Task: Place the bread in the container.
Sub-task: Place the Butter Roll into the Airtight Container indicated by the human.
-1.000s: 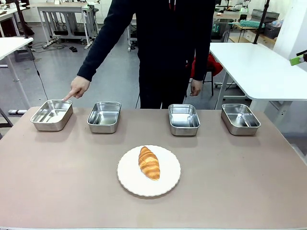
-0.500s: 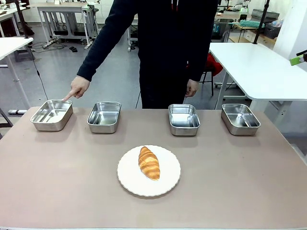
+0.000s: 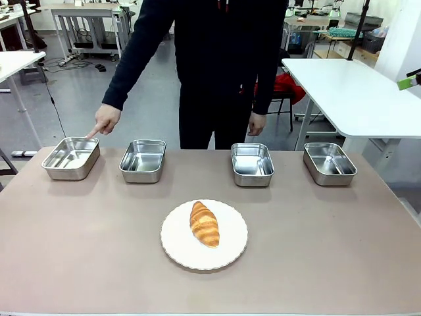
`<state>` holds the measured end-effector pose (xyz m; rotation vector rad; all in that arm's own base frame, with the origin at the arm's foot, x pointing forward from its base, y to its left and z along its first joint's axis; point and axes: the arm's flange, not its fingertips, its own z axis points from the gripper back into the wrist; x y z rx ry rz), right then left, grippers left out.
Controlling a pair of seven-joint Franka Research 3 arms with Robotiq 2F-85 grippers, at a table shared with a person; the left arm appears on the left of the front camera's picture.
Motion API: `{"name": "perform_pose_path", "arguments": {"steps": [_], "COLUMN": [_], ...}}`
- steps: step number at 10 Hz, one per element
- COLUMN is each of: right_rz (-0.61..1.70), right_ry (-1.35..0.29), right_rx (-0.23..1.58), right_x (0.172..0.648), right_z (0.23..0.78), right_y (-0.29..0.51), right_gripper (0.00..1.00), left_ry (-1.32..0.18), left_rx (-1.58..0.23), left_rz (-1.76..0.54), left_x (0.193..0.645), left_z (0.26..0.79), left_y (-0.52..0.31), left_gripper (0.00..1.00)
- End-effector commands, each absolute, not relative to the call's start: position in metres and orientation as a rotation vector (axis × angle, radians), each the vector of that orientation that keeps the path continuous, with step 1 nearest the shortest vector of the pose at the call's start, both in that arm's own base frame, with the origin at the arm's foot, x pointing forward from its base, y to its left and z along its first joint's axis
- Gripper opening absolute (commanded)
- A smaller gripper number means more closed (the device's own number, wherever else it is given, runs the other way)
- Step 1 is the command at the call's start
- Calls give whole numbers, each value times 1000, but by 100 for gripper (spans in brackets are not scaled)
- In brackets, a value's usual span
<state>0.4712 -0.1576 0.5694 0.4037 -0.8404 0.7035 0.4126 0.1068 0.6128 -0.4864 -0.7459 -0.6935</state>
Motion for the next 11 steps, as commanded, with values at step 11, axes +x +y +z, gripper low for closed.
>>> {"name": "perform_pose_path", "arguments": {"steps": [11], "right_rz": [706], "right_ry": [-844], "right_rx": [406], "right_x": [470], "right_z": [569], "right_y": [-157], "right_gripper": [100], "left_ry": [-411], "left_rx": [-368], "left_rz": [-241], "left_x": [361], "left_z": [460], "left_y": [-180], "left_gripper": [100]}}
